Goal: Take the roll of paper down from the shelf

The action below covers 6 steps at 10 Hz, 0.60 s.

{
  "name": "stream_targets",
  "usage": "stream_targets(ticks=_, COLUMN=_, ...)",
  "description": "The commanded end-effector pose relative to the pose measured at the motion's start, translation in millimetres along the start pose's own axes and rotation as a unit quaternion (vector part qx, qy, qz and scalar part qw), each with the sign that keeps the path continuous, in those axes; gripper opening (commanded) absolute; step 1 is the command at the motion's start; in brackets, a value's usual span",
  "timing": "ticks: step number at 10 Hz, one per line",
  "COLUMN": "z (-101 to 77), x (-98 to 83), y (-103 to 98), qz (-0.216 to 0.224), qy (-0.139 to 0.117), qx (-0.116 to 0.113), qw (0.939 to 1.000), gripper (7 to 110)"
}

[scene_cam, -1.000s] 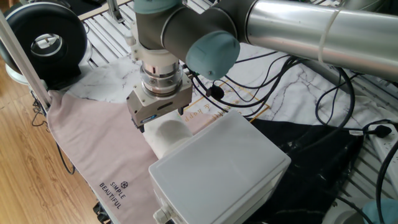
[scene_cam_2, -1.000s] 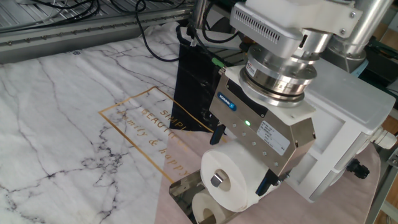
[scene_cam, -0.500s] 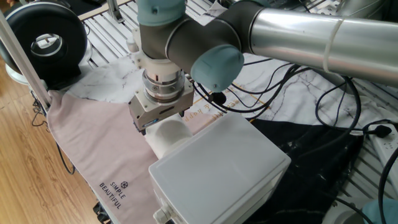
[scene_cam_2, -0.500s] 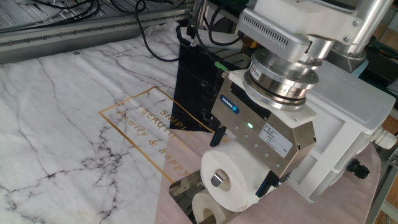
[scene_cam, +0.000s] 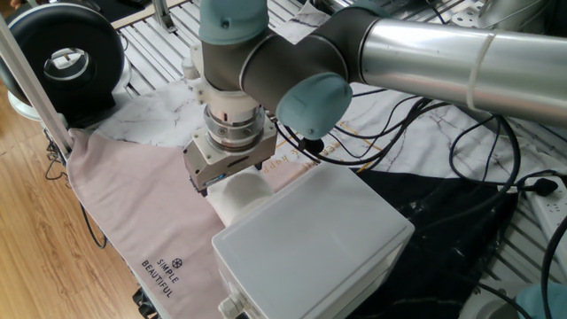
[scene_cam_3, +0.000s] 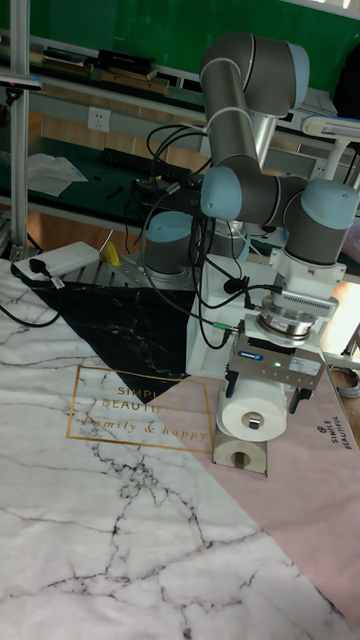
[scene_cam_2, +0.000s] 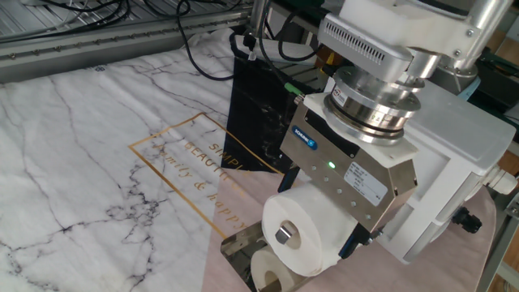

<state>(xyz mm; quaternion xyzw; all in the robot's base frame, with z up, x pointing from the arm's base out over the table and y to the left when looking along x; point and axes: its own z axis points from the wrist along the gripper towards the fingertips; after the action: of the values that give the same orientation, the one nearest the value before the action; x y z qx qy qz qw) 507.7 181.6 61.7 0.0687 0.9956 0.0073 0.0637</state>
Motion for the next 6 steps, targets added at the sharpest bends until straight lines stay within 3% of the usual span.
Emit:
stream_targets(ticks=1, z=2.8, x=4.9, y=0, qz=-0.003, qy=0.0, qx=-0.008, qw=1.0, gripper=107)
stream_targets(ticks=4, z=2.0, x=10.2, y=-3, qz=-0.01, qy=-0.002, qx=-0.007, qw=0.9999, gripper=107)
stream_targets(ticks=6, z=-7.8, x=14.0, y=2, qz=-0.007, qy=0.0, qx=-0.008, qw=0.9999, gripper=107)
